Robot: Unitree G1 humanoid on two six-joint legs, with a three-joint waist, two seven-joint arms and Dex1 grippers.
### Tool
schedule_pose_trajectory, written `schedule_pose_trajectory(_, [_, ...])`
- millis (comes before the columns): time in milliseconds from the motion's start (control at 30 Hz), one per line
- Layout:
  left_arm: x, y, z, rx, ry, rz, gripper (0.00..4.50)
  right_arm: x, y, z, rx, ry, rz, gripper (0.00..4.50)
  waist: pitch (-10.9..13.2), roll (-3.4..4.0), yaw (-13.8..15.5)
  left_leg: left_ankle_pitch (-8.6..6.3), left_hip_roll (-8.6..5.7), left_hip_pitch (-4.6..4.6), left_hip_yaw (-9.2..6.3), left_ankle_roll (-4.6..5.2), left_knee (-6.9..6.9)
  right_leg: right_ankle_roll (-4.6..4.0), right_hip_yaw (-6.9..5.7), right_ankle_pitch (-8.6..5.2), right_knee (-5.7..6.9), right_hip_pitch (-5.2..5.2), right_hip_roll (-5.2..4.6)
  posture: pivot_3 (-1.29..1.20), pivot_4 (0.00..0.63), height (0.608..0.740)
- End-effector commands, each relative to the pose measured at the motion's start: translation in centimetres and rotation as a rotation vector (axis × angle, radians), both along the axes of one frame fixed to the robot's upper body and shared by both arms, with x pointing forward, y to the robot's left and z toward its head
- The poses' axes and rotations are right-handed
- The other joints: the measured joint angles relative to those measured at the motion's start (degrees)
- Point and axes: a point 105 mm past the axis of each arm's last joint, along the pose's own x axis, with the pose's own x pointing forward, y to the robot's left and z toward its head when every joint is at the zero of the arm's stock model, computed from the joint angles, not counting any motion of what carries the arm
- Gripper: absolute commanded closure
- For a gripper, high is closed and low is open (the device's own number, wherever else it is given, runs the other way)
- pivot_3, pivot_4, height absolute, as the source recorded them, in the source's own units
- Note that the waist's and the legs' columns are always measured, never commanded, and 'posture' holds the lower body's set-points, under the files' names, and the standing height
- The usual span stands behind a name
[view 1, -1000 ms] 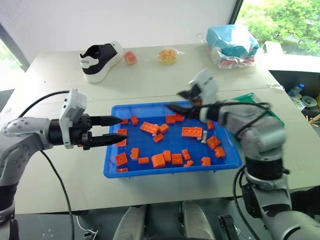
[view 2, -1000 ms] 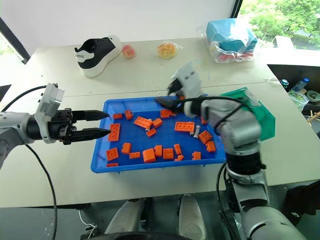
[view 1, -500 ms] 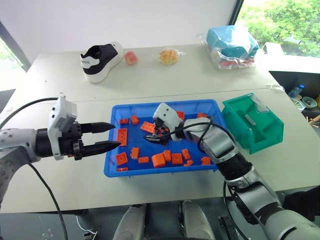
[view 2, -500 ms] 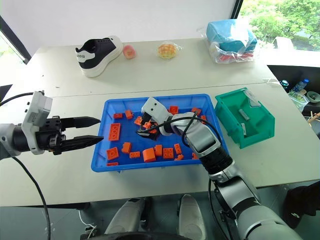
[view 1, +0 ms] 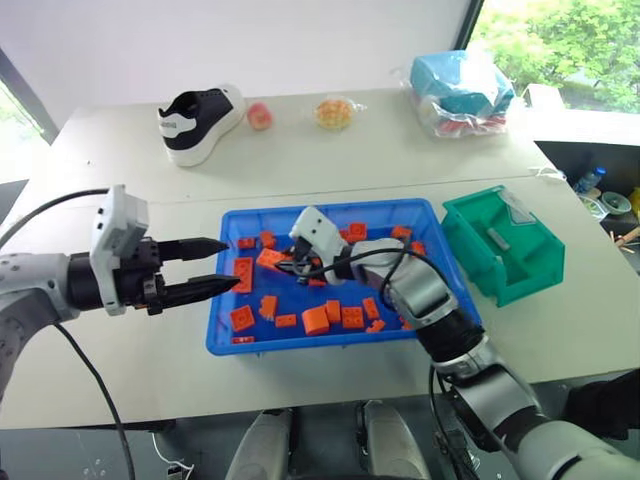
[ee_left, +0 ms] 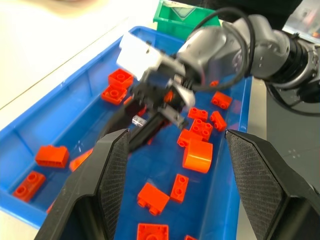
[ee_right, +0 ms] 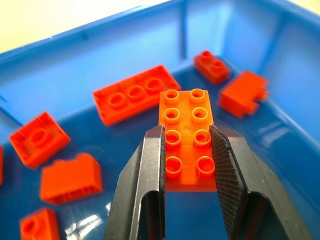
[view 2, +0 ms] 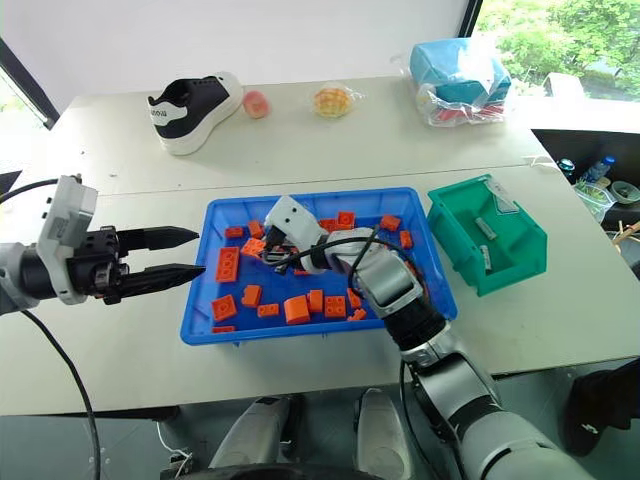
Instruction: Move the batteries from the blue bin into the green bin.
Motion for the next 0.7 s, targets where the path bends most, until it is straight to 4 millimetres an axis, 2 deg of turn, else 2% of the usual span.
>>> schedule_pose_trajectory(33, [0.0, -0.1, 0.5, 0.008, -0.024, -0.018, 1.36, 0.5, 1.2, 1.0, 0.010, -0.048, 0.013, 3.77, 0.00, 0.00, 0.03, 0.00, 0.00, 0.00, 0.00, -0.01, 0.00, 0.00, 0.00, 0.00, 0.02, 0.00, 0.00, 0.00, 0.150, 0.730])
schedule_pose_trajectory(133, [0.2, -0.1, 0.5, 0.006, -0.026, -0.020, 1.36, 0.9, 0.7, 0.9, -0.003, -0.045, -0.003, 2.30, -0.01, -0.01, 0.08, 0.00, 0.00, 0.01, 0.00, -0.01, 0.01, -0.02, 0.00, 0.01, 0.02, 0.01, 0.00, 0.00, 0.150, 0.730])
schedule_pose_trajectory(233, [0.3, -0.2, 0.4, 0.007, -0.026, -0.024, 1.36, 1.5, -0.8, 2.8, -0.022, -0.125, -0.020, 0.83, -0.01, -0.01, 0.22, 0.00, -0.01, 0.01, 0.00, -0.02, 0.01, -0.02, 0.00, 0.01, 0.02, 0.01, 0.00, 0.00, 0.150, 0.730])
schedule_pose_trajectory(300, [0.3, -0.2, 0.4, 0.007, -0.027, -0.027, 1.36, 1.7, -1.7, 4.4, -0.010, -0.144, -0.029, 0.83, 0.00, 0.00, 0.29, 0.01, -0.02, 0.00, 0.00, -0.02, 0.02, -0.02, 0.00, 0.01, 0.02, 0.01, -0.02, 0.00, 0.150, 0.730])
schedule_pose_trajectory(367, [0.3, -0.3, 0.3, 0.007, -0.027, -0.030, 1.36, 2.1, -3.9, 6.1, -0.024, -0.150, -0.058, 0.83, 0.00, 0.00, 0.27, 0.01, -0.03, 0.00, 0.00, -0.02, 0.02, -0.02, 0.00, 0.01, 0.02, 0.01, -0.03, 0.00, 0.150, 0.730])
schedule_pose_trajectory(433, [0.3, -0.3, 0.2, 0.007, -0.025, -0.033, 1.36, 2.3, -5.6, 6.9, -0.052, -0.139, -0.087, 0.83, 0.00, 0.00, 0.32, 0.00, -0.02, 0.00, 0.00, -0.01, 0.01, -0.02, 0.00, 0.01, 0.02, 0.01, -0.02, 0.00, 0.150, 0.730])
schedule_pose_trajectory(567, [0.2, -0.4, 0.1, 0.008, -0.021, -0.045, 1.36, 1.7, -8.4, 7.0, -0.043, 0.047, -0.192, 0.83, -0.01, -0.01, 0.18, 0.00, 0.00, 0.00, -0.01, -0.01, -0.01, -0.02, -0.01, 0.01, 0.02, 0.01, -0.01, 0.00, 0.150, 0.730])
schedule_pose_trajectory(700, [0.3, -0.7, -0.2, 0.004, -0.018, -0.059, 1.36, -0.6, -8.7, 6.1, -0.035, 0.204, -0.214, 0.83, 0.00, 0.00, 0.21, -0.01, 0.03, 0.00, 0.00, 0.01, -0.03, -0.03, 0.01, 0.00, 0.02, -0.02, -0.02, 0.00, 0.150, 0.730])
